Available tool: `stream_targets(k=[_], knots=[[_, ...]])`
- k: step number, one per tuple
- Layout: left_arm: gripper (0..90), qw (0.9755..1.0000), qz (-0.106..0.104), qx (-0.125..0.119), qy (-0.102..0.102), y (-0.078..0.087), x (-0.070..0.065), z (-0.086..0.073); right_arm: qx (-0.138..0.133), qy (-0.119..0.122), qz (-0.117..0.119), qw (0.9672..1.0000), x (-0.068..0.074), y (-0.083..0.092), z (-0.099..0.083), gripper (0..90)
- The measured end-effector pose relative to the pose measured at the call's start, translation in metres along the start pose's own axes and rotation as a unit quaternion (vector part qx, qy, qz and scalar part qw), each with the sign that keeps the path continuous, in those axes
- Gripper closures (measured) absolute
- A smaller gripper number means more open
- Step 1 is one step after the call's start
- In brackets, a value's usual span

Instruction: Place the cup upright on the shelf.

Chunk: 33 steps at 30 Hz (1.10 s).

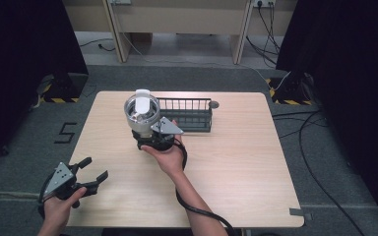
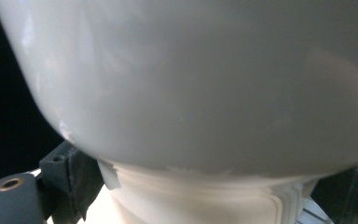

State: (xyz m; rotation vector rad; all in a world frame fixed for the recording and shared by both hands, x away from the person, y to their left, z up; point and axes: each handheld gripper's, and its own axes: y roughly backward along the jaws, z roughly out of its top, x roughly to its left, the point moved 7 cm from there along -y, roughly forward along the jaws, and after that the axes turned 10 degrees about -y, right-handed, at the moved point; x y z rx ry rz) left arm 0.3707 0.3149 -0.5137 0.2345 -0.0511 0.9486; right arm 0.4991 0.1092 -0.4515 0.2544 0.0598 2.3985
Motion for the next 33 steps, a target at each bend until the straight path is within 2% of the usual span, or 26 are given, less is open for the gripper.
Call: stream_targets(k=[2,19,33], knots=[[14.4,1.0000,0.000,0.000,0.000,0.000,0.000,0.000,-0.003,0.006,-0.004,1.0000,-0.004,0.002,0.003,10.5],[14.4,1.0000,0.001,0.000,0.000,0.000,0.000,0.000,-0.018,0.001,-0.033,0.9993,-0.028,0.017,0.022,10.5],[14.4,1.0000,0.002,-0.001,0.001,0.000,0.001,0.000,-0.025,0.004,-0.051,0.9984,-0.042,0.025,0.033,10.5]])
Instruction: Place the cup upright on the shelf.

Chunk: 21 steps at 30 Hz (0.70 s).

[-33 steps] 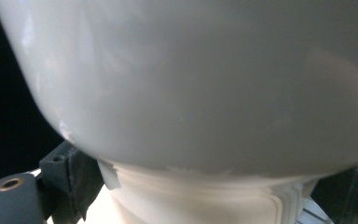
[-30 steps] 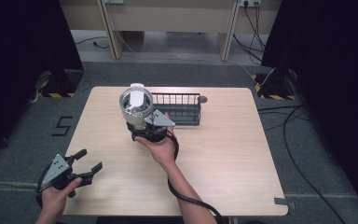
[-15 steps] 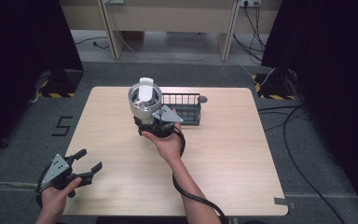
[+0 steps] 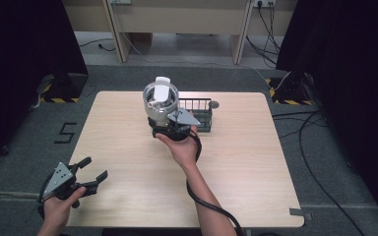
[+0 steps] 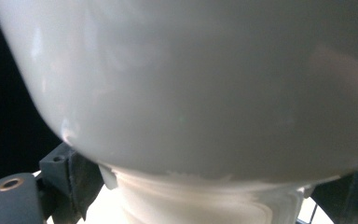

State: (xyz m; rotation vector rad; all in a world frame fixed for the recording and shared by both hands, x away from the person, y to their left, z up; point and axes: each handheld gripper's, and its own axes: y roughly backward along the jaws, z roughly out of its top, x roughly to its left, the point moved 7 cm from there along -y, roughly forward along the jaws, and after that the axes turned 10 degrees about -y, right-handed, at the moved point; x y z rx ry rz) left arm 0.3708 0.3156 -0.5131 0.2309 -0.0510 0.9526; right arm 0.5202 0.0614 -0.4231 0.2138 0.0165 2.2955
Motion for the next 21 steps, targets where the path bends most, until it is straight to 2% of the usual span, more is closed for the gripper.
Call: stream_targets(k=[21], knots=[[14.3,1.0000,0.000,0.000,0.001,0.000,0.000,0.000,-0.015,0.000,-0.029,0.9995,-0.029,0.005,0.024,10.5]])
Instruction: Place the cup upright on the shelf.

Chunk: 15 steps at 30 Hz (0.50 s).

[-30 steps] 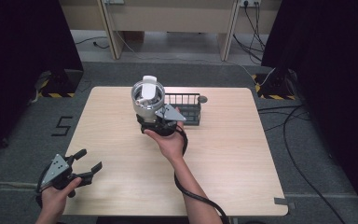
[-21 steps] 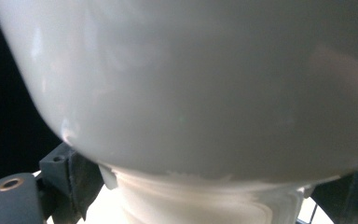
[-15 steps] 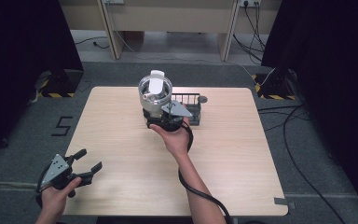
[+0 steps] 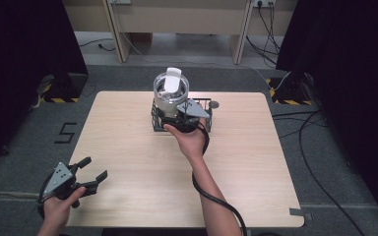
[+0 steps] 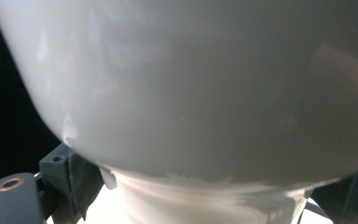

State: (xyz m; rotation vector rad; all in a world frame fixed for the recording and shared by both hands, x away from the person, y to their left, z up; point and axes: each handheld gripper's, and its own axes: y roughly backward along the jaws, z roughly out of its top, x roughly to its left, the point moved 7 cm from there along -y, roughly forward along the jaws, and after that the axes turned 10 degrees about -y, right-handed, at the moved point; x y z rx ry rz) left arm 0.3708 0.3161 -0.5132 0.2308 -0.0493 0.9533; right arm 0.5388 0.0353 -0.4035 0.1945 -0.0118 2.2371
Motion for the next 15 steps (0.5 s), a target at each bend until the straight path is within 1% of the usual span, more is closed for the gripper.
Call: stream_targets(k=[1,2,4,15], knots=[[14.4,1.0000,0.000,0.000,0.000,0.000,0.000,0.000,0.000,0.001,0.000,1.0000,-0.002,0.000,0.001,10.5],[14.4,1.0000,0.000,0.000,0.000,0.000,0.000,0.000,0.002,-0.007,-0.004,1.0000,-0.003,0.001,0.002,10.5],[14.4,1.0000,0.000,0.000,0.000,0.000,0.000,0.000,-0.002,0.000,-0.006,1.0000,-0.007,0.000,0.004,10.5],[14.4,1.0000,0.001,-0.001,0.003,-0.001,0.000,0.000,-0.001,-0.003,-0.024,0.9997,-0.025,-0.002,0.012,10.5]])
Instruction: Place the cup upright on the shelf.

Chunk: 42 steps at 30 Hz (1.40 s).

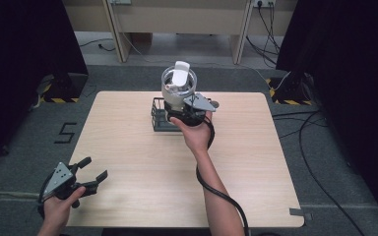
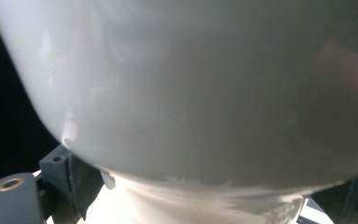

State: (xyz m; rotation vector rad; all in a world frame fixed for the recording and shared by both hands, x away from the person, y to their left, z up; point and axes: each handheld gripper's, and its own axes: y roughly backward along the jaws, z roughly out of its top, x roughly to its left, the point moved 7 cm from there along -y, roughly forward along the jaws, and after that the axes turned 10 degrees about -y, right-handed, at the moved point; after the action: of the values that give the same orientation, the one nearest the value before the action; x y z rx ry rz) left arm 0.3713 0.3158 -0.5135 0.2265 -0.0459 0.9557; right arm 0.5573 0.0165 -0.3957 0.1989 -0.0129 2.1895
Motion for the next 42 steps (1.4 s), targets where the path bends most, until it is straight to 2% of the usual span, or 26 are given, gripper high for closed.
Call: stream_targets(k=[27,42], knots=[[14.4,1.0000,0.002,0.002,0.002,0.000,0.002,-0.001,0.002,-0.012,-0.045,0.9989,-0.042,-0.018,0.017,10.5],[14.4,1.0000,0.002,0.001,0.004,0.000,0.002,-0.001,0.010,-0.015,-0.062,0.9979,-0.058,-0.034,0.021,10.5]])
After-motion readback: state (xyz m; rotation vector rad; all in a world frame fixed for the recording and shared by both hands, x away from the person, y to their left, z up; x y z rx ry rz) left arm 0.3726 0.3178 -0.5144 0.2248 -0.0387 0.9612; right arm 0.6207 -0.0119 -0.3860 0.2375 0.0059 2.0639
